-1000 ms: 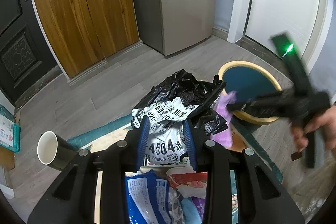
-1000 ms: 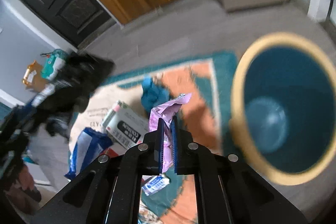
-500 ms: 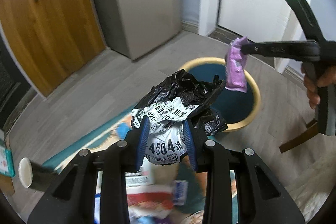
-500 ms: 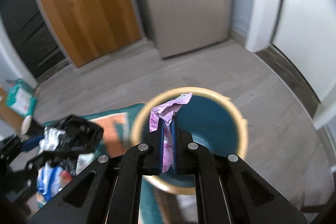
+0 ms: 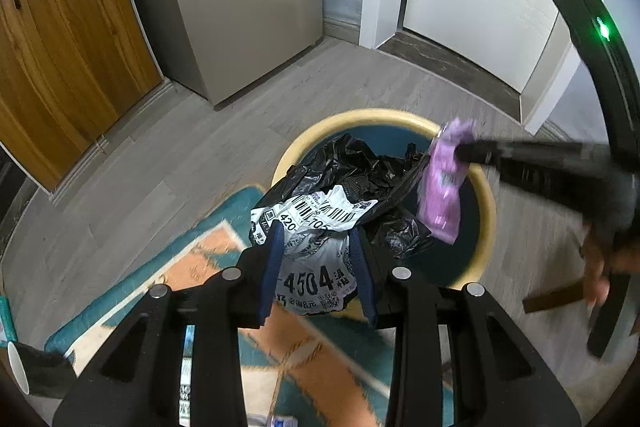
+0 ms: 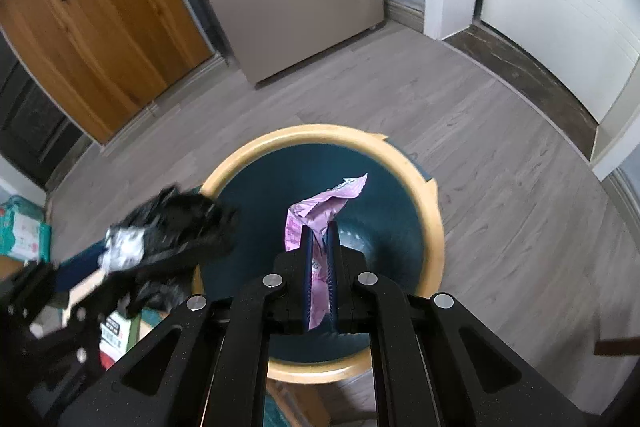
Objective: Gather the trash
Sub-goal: 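Open both grippers to drop the bag and wrapper into the bin, then move both grippers back over the remaining trash on the rug, then grasp the blue wipes package with the left gripper while the right grasps the red-white bag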
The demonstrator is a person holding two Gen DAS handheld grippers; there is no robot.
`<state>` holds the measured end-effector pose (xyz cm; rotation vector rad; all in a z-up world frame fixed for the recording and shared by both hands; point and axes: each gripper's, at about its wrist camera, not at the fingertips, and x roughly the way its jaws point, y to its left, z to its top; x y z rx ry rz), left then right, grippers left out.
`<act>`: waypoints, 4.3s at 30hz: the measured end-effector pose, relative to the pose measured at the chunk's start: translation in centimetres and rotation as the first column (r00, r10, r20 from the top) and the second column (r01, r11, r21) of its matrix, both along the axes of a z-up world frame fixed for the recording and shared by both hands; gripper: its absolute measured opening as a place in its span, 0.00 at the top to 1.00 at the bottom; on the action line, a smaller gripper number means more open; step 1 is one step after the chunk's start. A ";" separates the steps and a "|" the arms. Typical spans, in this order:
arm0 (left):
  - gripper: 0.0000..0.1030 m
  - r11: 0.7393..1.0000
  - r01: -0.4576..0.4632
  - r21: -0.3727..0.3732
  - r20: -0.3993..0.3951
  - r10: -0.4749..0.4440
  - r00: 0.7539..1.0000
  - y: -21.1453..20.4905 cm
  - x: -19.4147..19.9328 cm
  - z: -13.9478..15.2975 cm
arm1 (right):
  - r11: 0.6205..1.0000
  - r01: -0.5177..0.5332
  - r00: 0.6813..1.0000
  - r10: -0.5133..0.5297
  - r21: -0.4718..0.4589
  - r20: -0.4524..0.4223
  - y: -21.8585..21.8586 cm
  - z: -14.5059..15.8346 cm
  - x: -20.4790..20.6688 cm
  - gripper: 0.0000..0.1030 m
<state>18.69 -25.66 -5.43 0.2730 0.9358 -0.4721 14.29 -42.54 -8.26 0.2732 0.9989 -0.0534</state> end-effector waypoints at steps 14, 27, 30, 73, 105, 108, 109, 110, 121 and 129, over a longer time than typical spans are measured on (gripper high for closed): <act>0.49 1.000 0.004 -0.008 0.041 -0.003 0.999 -0.1 -0.1 0.9 | 1.000 -0.022 1.000 0.022 0.013 0.001 0.5 0.0 0.1 0.85; 0.24 0.998 -0.062 -0.030 0.094 0.064 0.993 4.4 -2.0 4.0 | 0.999 -0.030 0.997 0.027 0.025 0.078 1.6 2.5 -1.7 0.21; 0.19 0.997 -0.071 -0.035 0.122 0.075 0.990 5.7 -3.1 5.6 | 0.999 -0.039 0.994 0.036 0.027 0.099 2.0 3.2 -2.6 0.12; 0.06 0.903 -0.426 -0.064 0.034 0.428 0.903 29.6 -15.8 3.2 | 0.945 -0.327 0.943 0.326 0.000 0.063 19.9 2.3 -11.3 0.05; 0.06 0.899 -0.431 0.071 -0.160 0.437 0.885 29.8 -13.1 -3.0 | 0.755 -0.656 0.754 0.656 -0.004 0.026 28.0 0.6 -12.0 0.88; 0.06 0.907 -0.414 0.078 -0.167 0.422 0.891 29.2 -13.0 -3.4 | 0.789 -0.614 0.787 0.613 -0.004 0.069 26.6 1.8 -11.6 0.88; 0.06 0.911 -0.405 0.081 -0.170 0.413 0.895 28.9 -13.0 -3.6 | 0.798 -0.602 0.796 0.601 0.003 0.072 26.2 1.9 -11.3 0.88; 0.06 0.916 -0.393 0.085 -0.174 0.402 0.899 28.6 -13.0 -3.7 | 0.808 -0.589 0.807 0.587 0.014 0.070 25.8 1.8 -11.0 0.88; 0.45 0.944 -0.291 0.155 -0.246 0.322 0.914 26.4 -13.2 -6.3 | 0.821 -0.570 0.821 0.569 0.020 0.043 25.4 1.1 -10.3 0.88; 0.90 0.948 -0.283 0.144 -0.239 0.311 0.920 26.2 -13.2 -6.0 | 0.833 -0.554 0.832 0.553 0.013 0.037 25.2 0.9 -10.0 0.88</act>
